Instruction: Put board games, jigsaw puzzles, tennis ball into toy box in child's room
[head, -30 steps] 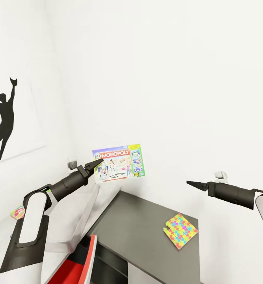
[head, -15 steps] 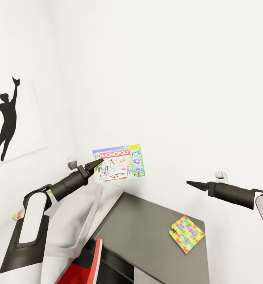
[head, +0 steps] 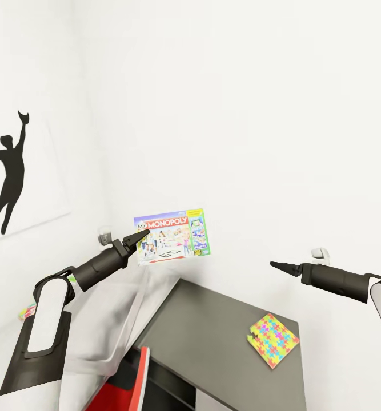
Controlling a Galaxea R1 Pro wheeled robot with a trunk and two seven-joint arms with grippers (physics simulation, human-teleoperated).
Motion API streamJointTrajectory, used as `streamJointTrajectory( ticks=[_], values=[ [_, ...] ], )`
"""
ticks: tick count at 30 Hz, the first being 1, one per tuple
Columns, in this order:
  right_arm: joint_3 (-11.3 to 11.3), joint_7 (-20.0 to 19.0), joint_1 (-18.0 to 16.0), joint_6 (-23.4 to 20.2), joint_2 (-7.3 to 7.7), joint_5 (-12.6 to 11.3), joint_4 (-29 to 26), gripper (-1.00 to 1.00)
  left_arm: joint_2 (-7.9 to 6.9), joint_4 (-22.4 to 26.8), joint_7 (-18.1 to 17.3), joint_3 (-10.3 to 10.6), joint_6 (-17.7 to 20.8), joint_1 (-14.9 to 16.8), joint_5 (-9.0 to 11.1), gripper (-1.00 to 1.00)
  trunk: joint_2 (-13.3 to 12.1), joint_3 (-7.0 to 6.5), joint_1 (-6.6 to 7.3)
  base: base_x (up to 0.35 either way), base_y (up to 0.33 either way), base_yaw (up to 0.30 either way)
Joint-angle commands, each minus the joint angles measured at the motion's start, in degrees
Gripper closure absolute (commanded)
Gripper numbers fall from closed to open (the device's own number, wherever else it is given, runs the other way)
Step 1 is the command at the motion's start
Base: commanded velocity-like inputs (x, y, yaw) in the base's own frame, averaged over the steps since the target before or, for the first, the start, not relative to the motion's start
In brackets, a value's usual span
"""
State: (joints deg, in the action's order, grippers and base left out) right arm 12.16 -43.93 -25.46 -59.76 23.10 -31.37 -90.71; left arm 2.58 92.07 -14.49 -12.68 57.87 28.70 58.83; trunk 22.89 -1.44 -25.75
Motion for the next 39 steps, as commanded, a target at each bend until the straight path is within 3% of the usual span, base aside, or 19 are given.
streamJointTrajectory(
  ticks=[1,39],
  values=[
    [0.1,-0.4,0.0,-0.2,-0.02,0.3,0.0,-1.0,0.06,0.0,-0.4,-0.2,0.3,0.0,-0.6,1.0,0.0,0.02,-0.03,0.115,0.084,0.0],
    [0.1,-0.8,0.0,-0.2,0.02,0.2,-0.1,-1.0,0.06,-0.1,-0.4,-0.2,0.2,-0.1,-0.6,1.0,0.0,0.02,-0.03,0.037,0.028,0.0]
  ],
)
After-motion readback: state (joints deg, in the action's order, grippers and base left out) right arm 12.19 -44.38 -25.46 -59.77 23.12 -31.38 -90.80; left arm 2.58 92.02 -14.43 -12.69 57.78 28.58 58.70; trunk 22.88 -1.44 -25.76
